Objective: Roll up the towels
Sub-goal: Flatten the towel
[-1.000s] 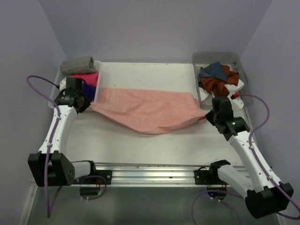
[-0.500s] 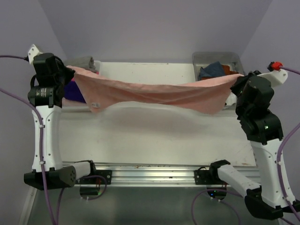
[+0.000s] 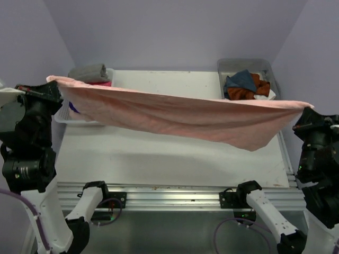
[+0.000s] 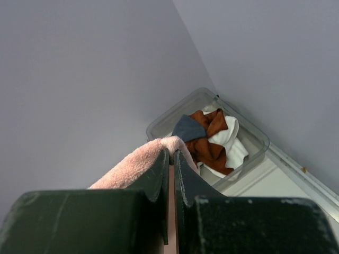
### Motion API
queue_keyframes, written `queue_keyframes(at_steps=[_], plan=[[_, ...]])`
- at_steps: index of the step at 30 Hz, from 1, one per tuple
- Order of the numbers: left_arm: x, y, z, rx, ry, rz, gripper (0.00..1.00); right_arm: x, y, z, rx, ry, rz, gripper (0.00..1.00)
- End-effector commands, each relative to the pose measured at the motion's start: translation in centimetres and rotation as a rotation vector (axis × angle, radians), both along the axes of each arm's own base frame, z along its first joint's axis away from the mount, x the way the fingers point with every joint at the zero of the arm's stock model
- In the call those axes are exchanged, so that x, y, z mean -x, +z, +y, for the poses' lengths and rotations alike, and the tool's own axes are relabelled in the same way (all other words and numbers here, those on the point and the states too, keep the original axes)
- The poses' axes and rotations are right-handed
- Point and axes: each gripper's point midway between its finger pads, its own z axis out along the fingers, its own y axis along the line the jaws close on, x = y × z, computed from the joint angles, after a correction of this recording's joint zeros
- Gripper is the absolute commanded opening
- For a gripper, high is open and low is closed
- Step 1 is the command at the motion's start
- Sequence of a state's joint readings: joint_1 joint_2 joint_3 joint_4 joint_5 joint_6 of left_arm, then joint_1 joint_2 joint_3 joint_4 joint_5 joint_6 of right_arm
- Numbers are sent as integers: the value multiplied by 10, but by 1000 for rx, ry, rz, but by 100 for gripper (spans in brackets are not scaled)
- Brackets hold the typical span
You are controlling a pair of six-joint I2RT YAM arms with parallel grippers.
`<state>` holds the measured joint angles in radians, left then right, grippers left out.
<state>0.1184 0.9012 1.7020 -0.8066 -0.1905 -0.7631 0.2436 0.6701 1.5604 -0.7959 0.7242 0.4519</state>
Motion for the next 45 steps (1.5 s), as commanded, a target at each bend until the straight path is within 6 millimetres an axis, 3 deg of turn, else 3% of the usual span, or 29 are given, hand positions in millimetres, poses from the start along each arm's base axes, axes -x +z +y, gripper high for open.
queue_keyframes(at_steps=[1, 5, 9, 12, 13, 15, 16, 17, 18, 20, 24, 25, 26, 27, 28, 29, 30, 35, 39, 45], plan=[[43, 24, 10, -50, 76, -65, 0, 30, 0, -14, 20, -44, 11, 0], [68, 28, 9, -73, 88, -69, 0, 45, -7, -16, 15, -32, 27, 0], [60, 6, 8, -73, 73, -1, 0, 42, -22, -14, 18, -29, 79, 0], [34, -43, 7, -55, 45, 159, 0, 22, -51, -10, 36, -36, 185, 0], [22, -71, 8, -46, 36, 237, 0, 7, -71, -7, 53, -40, 254, 0], [7, -103, 9, -42, 24, 321, 0, -15, -91, 1, 57, -29, 308, 0], [-5, -136, 10, -32, 19, 396, 0, -36, -120, 7, 73, -23, 398, 0], [-15, -154, 11, -25, 13, 447, 0, -47, -133, 11, 76, -18, 432, 0], [-23, -190, 10, -9, 3, 528, 0, -62, -142, 15, 72, -15, 445, 0], [-44, -220, 10, 9, -9, 581, 0, -90, -186, 24, 88, -12, 572, 0], [-80, -293, 14, 54, -7, 713, 0, -136, -238, 36, 100, -15, 690, 0], [-92, -302, 14, 62, -11, 717, 0, -153, -243, 42, 102, -6, 686, 0], [-103, -325, 12, 84, -25, 782, 0, -163, -250, 44, 103, -6, 703, 0], [-111, -332, 13, 87, -27, 799, 0, -177, -272, 49, 116, -3, 771, 0], [-120, -333, 14, 87, -27, 806, 0, -189, -272, 52, 112, 0, 764, 0], [-126, -348, 16, 86, -23, 853, 0, -197, -278, 55, 109, 3, 773, 0], [-132, -347, 19, 81, -17, 856, 0, -210, -289, 58, 112, 6, 801, 0], [-140, -355, 26, 52, 8, 888, 0, -229, -302, 67, 94, 30, 827, 0], [-140, -355, 26, 46, -4, 888, 0, -226, -303, 63, 99, 26, 842, 0], [-110, -355, 24, 4, -24, 935, 0, -183, -306, 40, 98, 2, 888, 0]])
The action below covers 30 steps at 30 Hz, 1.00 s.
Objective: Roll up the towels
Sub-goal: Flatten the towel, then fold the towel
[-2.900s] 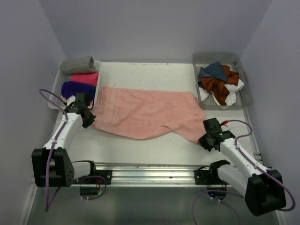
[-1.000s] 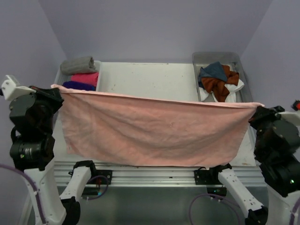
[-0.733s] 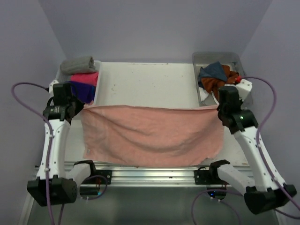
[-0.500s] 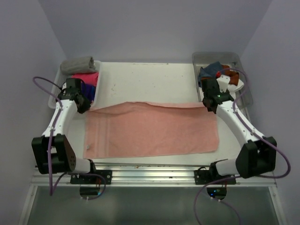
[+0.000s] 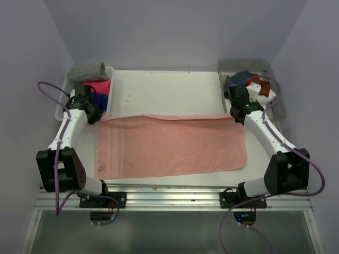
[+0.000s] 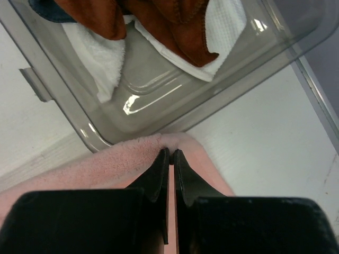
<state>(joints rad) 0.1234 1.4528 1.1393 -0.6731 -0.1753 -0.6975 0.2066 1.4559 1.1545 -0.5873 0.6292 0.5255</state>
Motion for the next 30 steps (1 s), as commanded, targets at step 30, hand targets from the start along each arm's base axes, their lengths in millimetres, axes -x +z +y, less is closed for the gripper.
queue_keyframes(at_steps=[30], plan=[[173, -6, -13, -2, 53, 220, 0, 202, -23, -15, -322, -294, -6, 0]])
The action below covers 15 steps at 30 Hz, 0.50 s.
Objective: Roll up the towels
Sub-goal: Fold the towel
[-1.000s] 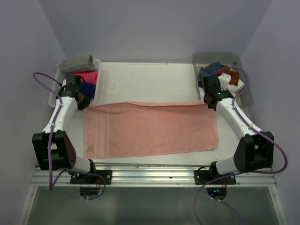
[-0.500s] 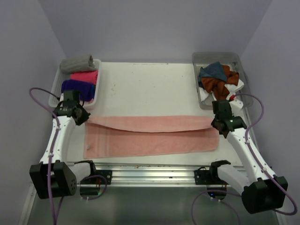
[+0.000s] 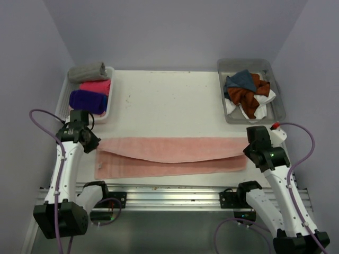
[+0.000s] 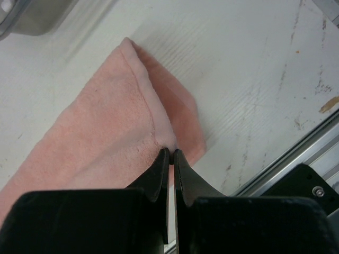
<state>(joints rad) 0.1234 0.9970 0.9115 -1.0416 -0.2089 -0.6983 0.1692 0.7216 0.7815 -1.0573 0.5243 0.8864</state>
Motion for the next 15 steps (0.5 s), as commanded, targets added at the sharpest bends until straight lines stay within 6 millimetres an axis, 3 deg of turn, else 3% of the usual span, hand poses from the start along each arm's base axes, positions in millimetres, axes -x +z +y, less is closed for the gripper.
queue_keyframes(at_steps=[1, 12, 15], plan=[[30, -11, -1, 12, 51, 78, 0, 18, -11, 6, -74, -67, 50, 0], [47, -10, 4, -19, 103, 104, 0, 41, -6, -1, -99, -172, 29, 0], [45, 5, 9, -44, 127, 47, 0, 43, 3, -6, -87, -186, -3, 0]])
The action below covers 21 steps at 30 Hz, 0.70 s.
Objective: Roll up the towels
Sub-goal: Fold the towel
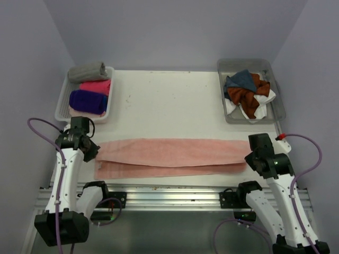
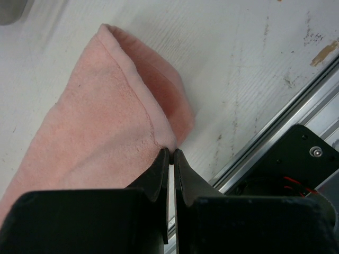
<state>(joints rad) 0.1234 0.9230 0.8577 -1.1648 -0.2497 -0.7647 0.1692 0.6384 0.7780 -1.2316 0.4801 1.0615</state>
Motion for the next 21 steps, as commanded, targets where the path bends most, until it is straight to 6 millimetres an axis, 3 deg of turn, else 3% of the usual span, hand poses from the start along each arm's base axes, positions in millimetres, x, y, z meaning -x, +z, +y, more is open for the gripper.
queue_keyframes(at_steps=[1, 14, 21], plan=[[3, 21, 10, -52, 44, -55, 0, 7, 13, -11, 25, -77, -31, 0], [31, 8, 7, -44, 43, 38, 0, 22, 9, -11, 16, -86, 4, 0], [34, 20, 8, -55, 57, -14, 0, 27, 11, -15, 24, -107, 4, 0]])
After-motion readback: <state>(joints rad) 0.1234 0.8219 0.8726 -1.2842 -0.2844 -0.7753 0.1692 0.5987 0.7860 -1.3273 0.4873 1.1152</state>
